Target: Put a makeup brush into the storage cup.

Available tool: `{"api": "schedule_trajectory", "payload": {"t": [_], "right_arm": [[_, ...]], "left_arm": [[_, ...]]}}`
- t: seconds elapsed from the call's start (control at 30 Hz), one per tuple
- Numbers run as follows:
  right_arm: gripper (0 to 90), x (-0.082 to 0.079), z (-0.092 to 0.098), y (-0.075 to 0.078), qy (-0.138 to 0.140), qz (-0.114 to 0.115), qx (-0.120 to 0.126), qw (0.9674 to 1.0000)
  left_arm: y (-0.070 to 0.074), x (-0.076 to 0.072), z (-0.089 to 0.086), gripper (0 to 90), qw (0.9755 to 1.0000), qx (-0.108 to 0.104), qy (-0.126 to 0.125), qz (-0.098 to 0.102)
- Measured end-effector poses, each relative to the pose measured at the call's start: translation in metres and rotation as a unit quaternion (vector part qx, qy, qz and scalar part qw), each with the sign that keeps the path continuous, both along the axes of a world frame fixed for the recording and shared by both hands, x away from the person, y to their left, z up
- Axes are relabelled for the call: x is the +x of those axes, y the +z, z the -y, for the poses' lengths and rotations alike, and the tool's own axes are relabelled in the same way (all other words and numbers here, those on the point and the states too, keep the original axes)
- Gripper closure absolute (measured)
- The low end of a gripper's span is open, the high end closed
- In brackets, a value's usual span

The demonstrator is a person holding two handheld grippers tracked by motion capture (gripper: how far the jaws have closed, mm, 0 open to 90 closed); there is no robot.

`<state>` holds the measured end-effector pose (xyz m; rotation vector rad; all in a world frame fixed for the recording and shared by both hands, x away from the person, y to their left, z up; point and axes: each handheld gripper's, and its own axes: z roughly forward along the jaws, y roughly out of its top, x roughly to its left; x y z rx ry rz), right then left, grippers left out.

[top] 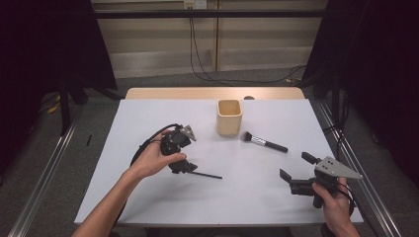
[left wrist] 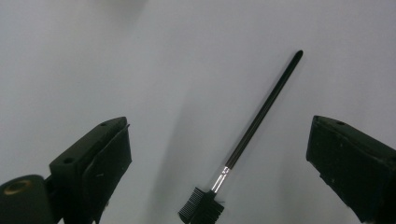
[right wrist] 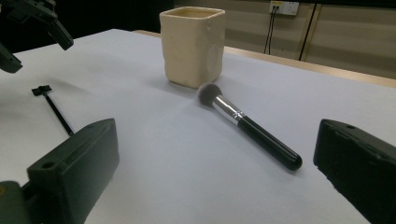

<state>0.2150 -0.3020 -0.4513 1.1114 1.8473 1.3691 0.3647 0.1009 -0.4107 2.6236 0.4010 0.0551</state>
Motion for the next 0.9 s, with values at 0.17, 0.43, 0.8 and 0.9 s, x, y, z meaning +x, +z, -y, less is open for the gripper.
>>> {"api": "schedule_trajectory", "payload": {"t": [0.17, 0.43, 0.8, 0.9], "right_arm": [[0.0, 0.000, 0.000, 0.000, 0.000, 0.000, 0.000, 1.0000], [0.0, 0.000, 0.000, 0.000, 0.001, 0.001, 0.000, 1.0000], [0.0, 0.000, 0.000, 0.000, 0.003, 0.002, 0.000, 1.0000], [0.0, 0.000, 0.000, 0.000, 0.003, 0.000, 0.000, 1.0000]], "left_arm": [[-0.007, -0.003, 0.006, 6.7, 0.9994, 0.016, -0.025, -0.017], [-0.021, -0.005, 0.010, 7.4, 0.9949, 0.064, -0.065, -0.042], [-0.032, -0.004, 0.013, 34.9, 0.9906, 0.092, -0.091, -0.043], [-0.035, -0.003, 0.012, 40.7, 0.9901, 0.099, -0.089, -0.044]]}}
